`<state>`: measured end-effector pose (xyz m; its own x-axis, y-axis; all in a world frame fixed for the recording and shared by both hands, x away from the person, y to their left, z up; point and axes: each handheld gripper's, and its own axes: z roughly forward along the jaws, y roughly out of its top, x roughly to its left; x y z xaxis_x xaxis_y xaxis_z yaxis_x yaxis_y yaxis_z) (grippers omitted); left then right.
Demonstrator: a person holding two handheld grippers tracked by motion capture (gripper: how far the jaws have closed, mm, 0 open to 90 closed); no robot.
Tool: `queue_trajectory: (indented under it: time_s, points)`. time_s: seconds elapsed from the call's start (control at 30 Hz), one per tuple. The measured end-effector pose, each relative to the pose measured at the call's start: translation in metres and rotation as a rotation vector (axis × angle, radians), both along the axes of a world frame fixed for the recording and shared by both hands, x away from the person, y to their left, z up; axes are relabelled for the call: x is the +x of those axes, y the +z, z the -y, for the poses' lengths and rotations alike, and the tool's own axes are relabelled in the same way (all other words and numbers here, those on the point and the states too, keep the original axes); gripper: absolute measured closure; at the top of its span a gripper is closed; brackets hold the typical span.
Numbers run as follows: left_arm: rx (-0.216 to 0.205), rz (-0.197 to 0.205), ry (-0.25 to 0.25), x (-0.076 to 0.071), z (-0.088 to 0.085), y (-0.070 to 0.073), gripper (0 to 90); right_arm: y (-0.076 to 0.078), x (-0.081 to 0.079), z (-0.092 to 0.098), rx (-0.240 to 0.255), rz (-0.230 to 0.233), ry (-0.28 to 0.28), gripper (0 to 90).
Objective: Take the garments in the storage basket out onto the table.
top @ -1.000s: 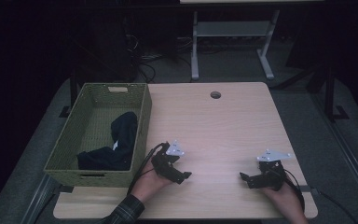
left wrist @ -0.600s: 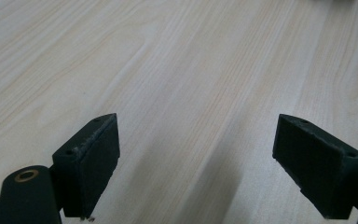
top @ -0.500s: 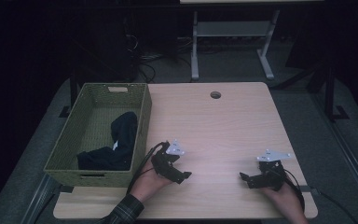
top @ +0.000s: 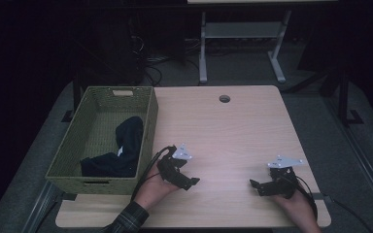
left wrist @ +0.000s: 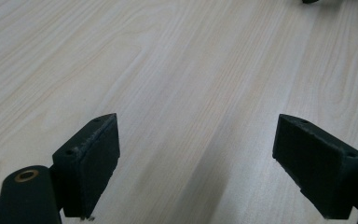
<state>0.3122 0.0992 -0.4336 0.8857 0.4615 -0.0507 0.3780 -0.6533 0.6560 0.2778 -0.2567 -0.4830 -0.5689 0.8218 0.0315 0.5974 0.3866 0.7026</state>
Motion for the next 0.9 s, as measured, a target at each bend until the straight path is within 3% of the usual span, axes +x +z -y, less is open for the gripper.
queue_trajectory:
  time_s: [0.4,0.9]
  points:
    - [0.005,0.013,-0.007,-0.001,-0.001,0.012,14.3,0.0,0.0,0.0,0.0,0.0,0.0,2.4]
    - [-0.021,0.032,0.005,0.002,-0.002,0.029,14.3,0.0,0.0,0.0,0.0,0.0,0.0,2.4]
